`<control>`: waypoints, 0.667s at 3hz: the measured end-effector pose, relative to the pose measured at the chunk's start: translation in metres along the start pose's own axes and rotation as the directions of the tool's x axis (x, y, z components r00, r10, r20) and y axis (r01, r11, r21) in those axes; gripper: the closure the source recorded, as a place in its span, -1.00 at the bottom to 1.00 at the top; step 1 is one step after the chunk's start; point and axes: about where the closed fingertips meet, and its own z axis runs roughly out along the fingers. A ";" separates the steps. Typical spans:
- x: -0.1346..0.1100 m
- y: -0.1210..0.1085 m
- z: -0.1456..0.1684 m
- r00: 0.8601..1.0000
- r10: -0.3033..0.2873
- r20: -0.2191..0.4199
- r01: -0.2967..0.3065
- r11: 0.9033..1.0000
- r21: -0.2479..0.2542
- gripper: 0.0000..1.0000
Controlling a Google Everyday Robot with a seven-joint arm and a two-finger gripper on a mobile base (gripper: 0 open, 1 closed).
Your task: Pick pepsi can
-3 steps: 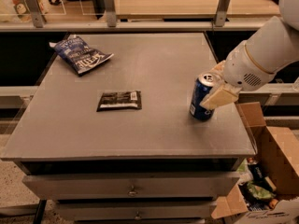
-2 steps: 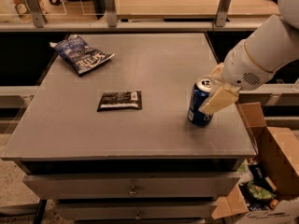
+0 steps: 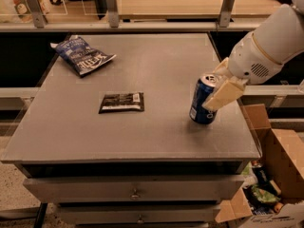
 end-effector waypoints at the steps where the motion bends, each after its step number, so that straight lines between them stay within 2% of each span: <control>1: -0.018 -0.003 -0.025 0.997 0.012 0.070 -0.011 1.000 -0.024 1.00; 2: -0.018 -0.003 -0.025 0.997 0.012 0.070 -0.011 1.000 -0.024 1.00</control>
Offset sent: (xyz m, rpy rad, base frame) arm 0.0017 0.0015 0.0228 0.0612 0.0119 0.0030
